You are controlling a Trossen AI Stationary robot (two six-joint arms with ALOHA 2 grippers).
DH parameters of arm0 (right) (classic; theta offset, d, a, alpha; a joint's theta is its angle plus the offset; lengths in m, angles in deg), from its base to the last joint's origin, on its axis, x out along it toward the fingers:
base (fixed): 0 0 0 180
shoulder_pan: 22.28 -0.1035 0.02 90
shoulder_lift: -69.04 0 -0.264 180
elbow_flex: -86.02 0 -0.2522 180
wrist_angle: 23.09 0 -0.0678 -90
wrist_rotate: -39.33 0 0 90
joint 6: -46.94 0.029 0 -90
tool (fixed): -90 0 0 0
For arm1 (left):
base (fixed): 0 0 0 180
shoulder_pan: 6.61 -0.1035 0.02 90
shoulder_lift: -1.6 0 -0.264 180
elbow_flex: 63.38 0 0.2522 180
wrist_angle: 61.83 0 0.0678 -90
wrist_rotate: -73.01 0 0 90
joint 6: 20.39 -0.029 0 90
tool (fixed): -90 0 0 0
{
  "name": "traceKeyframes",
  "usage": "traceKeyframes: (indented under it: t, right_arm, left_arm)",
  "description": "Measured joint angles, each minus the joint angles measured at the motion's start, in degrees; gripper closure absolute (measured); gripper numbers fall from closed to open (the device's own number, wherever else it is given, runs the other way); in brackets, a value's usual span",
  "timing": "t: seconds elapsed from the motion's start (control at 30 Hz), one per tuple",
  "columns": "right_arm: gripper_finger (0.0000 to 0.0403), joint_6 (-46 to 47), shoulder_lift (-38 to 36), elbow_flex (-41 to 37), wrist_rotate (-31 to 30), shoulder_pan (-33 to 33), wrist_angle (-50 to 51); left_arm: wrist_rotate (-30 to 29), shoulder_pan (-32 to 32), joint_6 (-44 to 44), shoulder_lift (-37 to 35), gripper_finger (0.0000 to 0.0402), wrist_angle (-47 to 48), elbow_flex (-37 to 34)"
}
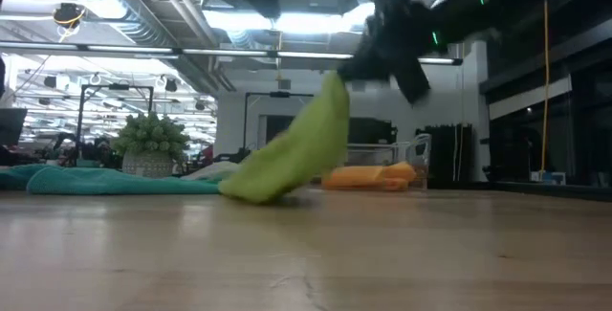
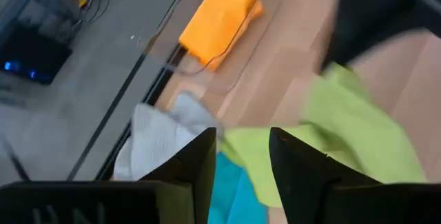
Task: Fold microfiber towels
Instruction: Fold the green microfiber cloth
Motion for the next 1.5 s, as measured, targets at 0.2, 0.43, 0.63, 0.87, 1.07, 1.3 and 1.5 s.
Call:
traceKeyframes:
  t: [0.2, 0.43, 0.63, 0.87, 1.07, 1.3, 1.5]
  right_arm:
    - [0.04, 0.6, -5.3, 12.1, -6.7, 0.5, 14.4]
    - [0.0401, 10.1, -5.9, 26.9, -7.5, 0.4, 36.3]
    - [0.0402, 10.8, -5.9, 32.8, 6.1, 0.4, 49.5]
    - [0.0402, 15.9, -5.9, 40.2, 11.9, 0.0, 65.7]
    - [0.0402, 23.8, -5.9, 46.5, -4.3, -1.6, 76.7]
    - [0.0402, 30.6, -6.0, 58.3, 11.7, -5.2, 95.4]
    - [0.0403, 45.9, -6.3, 63.4, 1.6, -7.6, 108.4]
  left_arm:
    - [0.1, -1.6, -10.6, 0.2, 0.0274, -9.5, 0.0]
    - [0.5, -3.2, -18.1, 0.2, 0.0274, -18.9, 0.0]
    - [2.3, -4.1, -22.7, 0.2, 0.0274, -22.3, 0.0]
    - [3.1, -4.5, -22.5, 0.2, 0.0274, -16.8, 0.0]
    - [3.1, -4.4, -22.3, 0.2, 0.0274, -15.0, 0.0]
    - [3.1, -4.7, -22.3, 0.2, 0.0274, -13.2, 0.0]
    - [3.0, -5.4, -22.7, 0.2, 0.0274, -13.2, 0.0]
